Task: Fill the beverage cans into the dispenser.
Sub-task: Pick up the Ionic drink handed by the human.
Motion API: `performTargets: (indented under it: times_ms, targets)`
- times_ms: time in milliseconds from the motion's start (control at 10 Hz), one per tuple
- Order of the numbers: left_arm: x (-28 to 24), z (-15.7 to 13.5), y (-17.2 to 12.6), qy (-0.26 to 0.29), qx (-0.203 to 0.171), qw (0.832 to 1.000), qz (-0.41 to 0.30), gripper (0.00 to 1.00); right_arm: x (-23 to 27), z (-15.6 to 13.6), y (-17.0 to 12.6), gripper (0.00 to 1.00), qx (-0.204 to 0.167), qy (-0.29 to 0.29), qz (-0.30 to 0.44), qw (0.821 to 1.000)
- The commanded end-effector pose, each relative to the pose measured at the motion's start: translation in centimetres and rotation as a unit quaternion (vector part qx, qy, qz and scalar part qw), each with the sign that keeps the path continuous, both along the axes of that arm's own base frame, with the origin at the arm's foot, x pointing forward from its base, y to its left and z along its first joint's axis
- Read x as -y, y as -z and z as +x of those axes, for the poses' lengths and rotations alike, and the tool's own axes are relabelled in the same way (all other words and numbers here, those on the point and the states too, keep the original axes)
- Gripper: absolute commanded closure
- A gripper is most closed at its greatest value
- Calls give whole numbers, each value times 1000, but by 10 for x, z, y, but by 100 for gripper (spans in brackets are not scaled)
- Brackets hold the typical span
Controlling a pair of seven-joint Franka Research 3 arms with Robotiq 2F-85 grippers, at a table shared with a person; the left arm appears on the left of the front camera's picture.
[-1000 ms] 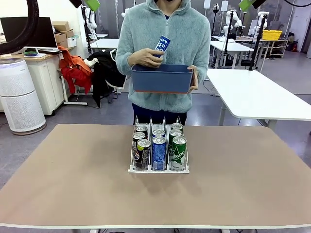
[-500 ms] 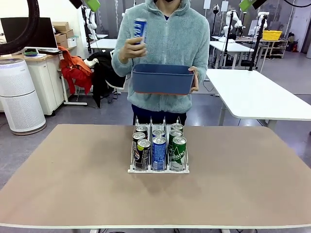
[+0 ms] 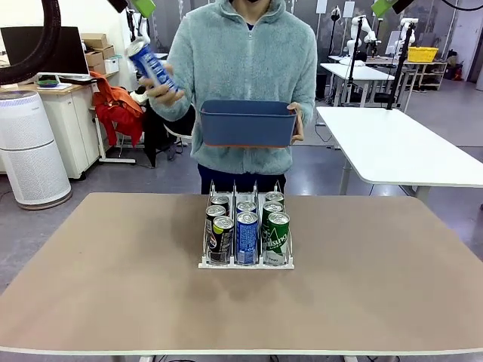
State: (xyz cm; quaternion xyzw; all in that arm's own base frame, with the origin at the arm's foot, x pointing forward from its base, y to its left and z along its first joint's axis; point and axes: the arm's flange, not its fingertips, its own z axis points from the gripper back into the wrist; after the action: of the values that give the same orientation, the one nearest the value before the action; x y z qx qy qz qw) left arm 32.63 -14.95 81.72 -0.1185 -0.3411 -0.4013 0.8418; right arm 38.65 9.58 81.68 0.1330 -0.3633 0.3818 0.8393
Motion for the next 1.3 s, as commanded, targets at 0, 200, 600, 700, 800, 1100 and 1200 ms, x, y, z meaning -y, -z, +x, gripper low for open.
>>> performTargets:
  times_ms: [0, 200, 600, 700, 800, 1100, 1200]
  targets:
    - [-2, -2, 1, -2, -2, 1000, 0, 0, 1, -1, 0, 0, -3, -1, 0, 1000]
    - [-2, -2, 1, -2, -2, 1000, 0, 0, 1, -1, 0, 0, -3, -1, 0, 1000]
    - [-2, -2, 1, -2, -2, 1000, 0, 0, 1, -1, 0, 0, -3, -1, 0, 1000]
    - [-2, -2, 1, -2, -2, 1000, 0, 0, 1, -1, 0, 0, -3, -1, 0, 1000]
    - [-2, -2, 1, -2, -2, 1000, 0, 0, 1, -1, 0, 0, -3, -1, 0, 1000]
    - [-2, -2, 1, -2, -2, 1000, 0, 0, 1, -1, 0, 0, -3, -1, 0, 1000]
    - [-2, -2, 1, -2, -2, 1000, 0, 0, 1, -1, 0, 0, -3, -1, 0, 1000]
